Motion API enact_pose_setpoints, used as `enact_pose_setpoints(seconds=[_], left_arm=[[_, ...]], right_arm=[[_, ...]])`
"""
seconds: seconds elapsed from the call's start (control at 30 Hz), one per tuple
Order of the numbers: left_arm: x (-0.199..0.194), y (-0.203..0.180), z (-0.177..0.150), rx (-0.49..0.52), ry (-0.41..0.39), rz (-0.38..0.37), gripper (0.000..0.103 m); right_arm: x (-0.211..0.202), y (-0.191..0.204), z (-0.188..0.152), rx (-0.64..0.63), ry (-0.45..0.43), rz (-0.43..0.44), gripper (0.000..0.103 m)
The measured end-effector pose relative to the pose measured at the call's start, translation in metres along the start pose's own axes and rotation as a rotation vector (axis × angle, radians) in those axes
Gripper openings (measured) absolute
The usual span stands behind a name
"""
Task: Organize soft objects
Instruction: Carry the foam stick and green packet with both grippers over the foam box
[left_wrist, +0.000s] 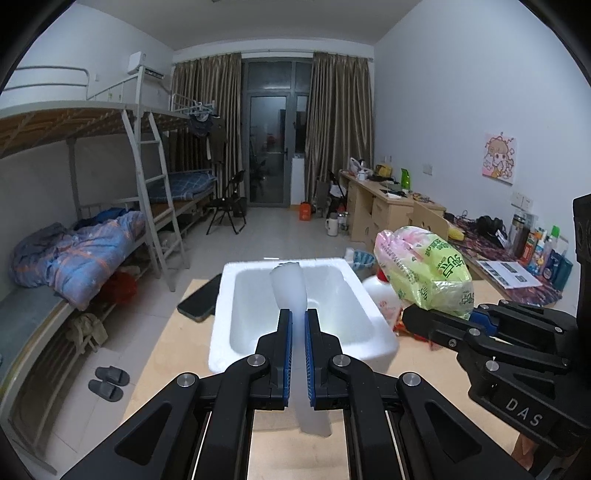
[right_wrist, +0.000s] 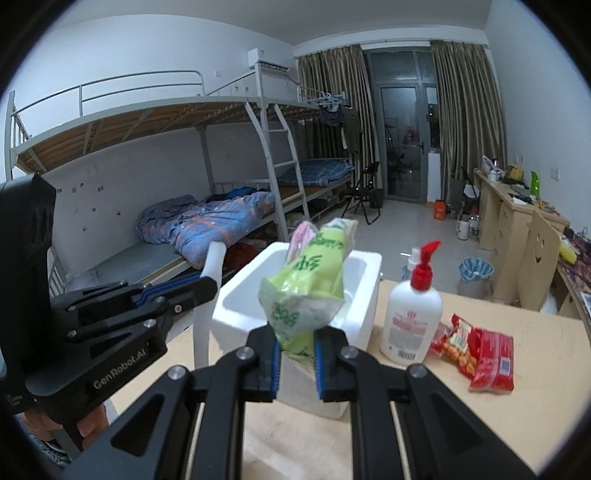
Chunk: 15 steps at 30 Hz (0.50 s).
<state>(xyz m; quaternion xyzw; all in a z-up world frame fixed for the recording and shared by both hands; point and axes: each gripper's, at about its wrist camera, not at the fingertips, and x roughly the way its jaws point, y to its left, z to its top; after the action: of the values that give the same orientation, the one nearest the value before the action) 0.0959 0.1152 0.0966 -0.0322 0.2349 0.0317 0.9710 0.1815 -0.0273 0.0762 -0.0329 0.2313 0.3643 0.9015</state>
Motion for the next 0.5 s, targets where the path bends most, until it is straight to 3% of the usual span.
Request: enact_pose_setpoints(seconds=[0.5], left_arm=[[0.047,0.01,0.032,-0.012,0.01,0.032,0.007]], right_arm=[[0.03,-0.006,0.01,-0.031,0.016,0.0,0.018]])
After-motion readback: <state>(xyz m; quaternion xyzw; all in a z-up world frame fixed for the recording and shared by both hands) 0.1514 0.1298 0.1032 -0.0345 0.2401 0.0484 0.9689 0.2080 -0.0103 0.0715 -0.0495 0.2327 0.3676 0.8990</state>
